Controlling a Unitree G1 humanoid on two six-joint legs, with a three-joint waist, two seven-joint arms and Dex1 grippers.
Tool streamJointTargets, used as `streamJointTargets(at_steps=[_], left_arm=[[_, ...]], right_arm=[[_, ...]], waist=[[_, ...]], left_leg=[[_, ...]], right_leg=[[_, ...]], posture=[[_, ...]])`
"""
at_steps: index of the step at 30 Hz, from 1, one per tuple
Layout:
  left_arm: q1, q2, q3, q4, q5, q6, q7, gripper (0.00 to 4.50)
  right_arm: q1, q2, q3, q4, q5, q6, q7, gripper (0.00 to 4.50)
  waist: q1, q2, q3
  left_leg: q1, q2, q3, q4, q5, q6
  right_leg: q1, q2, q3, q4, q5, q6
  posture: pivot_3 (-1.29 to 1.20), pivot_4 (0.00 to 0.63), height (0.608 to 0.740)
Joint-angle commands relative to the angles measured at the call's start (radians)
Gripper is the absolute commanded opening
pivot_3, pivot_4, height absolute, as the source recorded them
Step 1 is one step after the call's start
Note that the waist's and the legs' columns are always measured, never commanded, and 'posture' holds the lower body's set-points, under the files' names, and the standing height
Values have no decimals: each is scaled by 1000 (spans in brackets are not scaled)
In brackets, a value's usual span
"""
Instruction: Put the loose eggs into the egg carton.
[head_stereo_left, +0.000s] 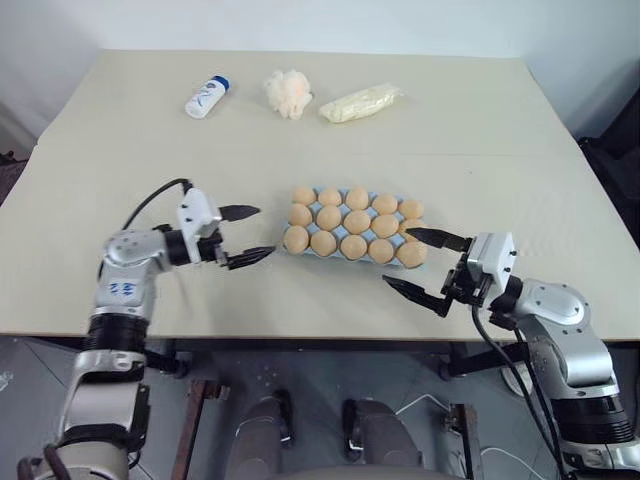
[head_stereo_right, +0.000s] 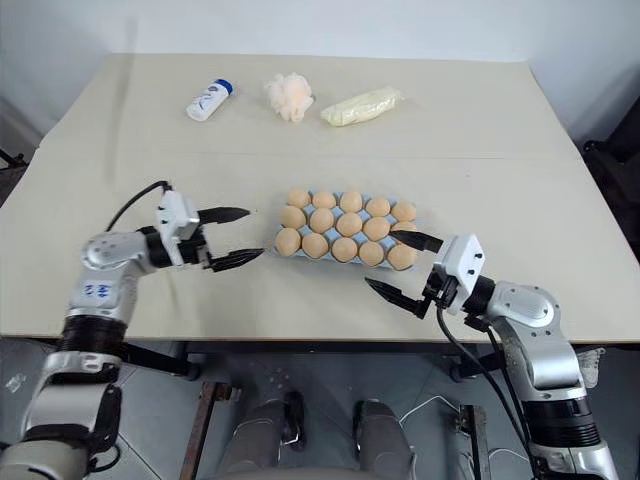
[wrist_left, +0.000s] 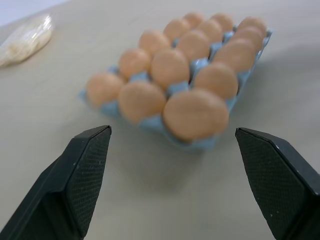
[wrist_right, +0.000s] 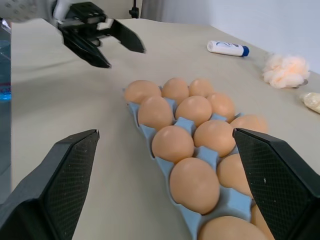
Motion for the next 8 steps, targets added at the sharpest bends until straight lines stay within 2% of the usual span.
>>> streamJointTargets(at_steps=[1,8], left_arm=[[56,60,64,-55,-41,36,-4,4229],[173,89,100,-135,-21,30,43,4229]], right_arm=[[-16,-20,-39,19,17,-21,24,4500],[-51,-12,-45,98,23,-30,53,4500]], waist=[[0,0,0],[4,0,0]], left_leg=[[0,0,0,-1,0,0],[0,-2,0,-8,0,0]], right_leg=[[0,0,0,-1,0,0],[0,-2,0,-8,-1,-1]], posture=[[0,150,740],[0,150,740]])
